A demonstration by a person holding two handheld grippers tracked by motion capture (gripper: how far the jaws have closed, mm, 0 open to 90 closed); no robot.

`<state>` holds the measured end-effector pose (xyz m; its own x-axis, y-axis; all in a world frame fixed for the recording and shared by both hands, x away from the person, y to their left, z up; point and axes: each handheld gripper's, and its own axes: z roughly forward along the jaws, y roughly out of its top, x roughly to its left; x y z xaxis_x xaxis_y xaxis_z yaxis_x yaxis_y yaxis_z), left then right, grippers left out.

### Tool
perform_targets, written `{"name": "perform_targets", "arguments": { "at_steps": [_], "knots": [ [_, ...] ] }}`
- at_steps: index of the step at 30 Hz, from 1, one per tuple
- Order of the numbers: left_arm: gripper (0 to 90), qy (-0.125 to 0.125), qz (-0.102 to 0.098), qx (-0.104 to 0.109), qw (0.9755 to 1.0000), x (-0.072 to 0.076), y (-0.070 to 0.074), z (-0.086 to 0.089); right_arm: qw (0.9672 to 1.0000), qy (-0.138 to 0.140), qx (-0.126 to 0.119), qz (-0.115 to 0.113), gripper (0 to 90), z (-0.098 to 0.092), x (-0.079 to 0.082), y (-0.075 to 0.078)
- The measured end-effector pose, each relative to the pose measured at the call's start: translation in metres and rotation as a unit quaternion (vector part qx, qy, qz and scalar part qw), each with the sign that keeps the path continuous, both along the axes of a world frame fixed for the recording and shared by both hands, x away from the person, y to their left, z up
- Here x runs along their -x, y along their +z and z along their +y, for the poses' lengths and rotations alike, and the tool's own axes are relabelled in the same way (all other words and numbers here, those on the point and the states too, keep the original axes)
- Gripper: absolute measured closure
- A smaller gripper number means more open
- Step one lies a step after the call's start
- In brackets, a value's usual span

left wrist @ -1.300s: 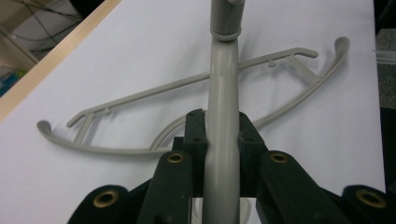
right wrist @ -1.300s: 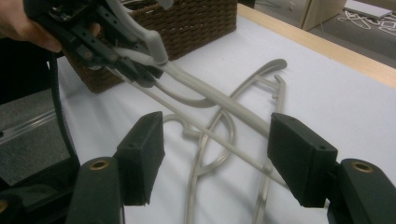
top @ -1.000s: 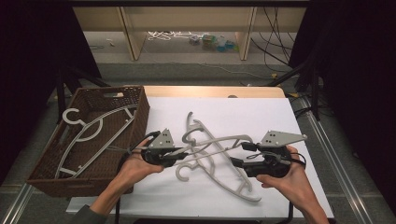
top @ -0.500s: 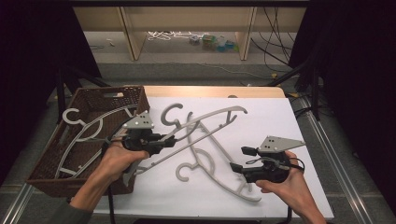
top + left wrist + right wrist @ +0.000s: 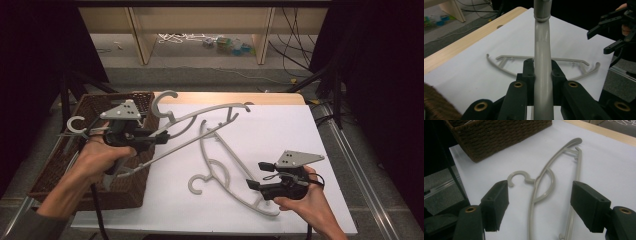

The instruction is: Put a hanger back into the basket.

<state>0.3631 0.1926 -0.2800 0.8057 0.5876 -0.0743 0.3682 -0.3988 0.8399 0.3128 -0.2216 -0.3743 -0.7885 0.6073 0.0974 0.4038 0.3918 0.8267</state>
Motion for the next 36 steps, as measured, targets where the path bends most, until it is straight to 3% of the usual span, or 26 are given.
{"name": "perform_targets", "arguments": {
  "at_steps": [4, 9, 15, 16, 19, 26, 30, 33, 36],
  "knots": [
    [79.3, 0.025, -0.010, -0.002, 0.9996, -0.003, 0.006, 0.026, 1.0000, 0.002, 0.001, 0.001, 31.9, 0.000, 0.000, -0.002],
    [79.3, 0.072, -0.010, 0.005, 0.9974, -0.007, 0.006, 0.062, 1.0000, -0.002, 0.000, 0.007, 31.9, 0.000, -0.001, -0.004],
    [79.3, 0.110, -0.011, -0.012, 0.9938, -0.013, 0.000, 0.095, 0.9999, -0.006, 0.000, 0.010, 30.7, 0.001, -0.002, -0.008],
    [79.3, 0.120, -0.009, -0.006, 0.9928, -0.014, -0.002, 0.099, 0.9999, -0.005, 0.000, 0.009, 30.2, 0.001, -0.002, -0.009],
    [79.3, 0.134, -0.009, -0.026, 0.9906, -0.018, -0.006, 0.114, 0.9999, -0.004, 0.000, 0.011, 29.5, 0.000, -0.002, -0.011],
    [79.2, 0.170, -0.002, -0.035, 0.9848, -0.023, -0.014, 0.145, 0.9999, -0.007, -0.003, 0.009, 27.6, -0.001, -0.002, -0.012],
    [79.3, 0.188, 0.007, -0.054, 0.9807, -0.024, -0.018, 0.158, 0.9999, -0.006, -0.002, 0.011, 26.9, -0.001, -0.002, -0.013],
    [79.3, 0.199, 0.007, -0.049, 0.9787, -0.025, -0.022, 0.167, 0.9998, -0.008, -0.002, 0.016, 26.9, -0.001, -0.002, -0.015],
    [79.3, 0.208, 0.011, -0.059, 0.9763, -0.026, -0.025, 0.174, 0.9999, -0.009, -0.002, 0.013, 27.0, -0.001, -0.002, -0.016]
  ]
}}
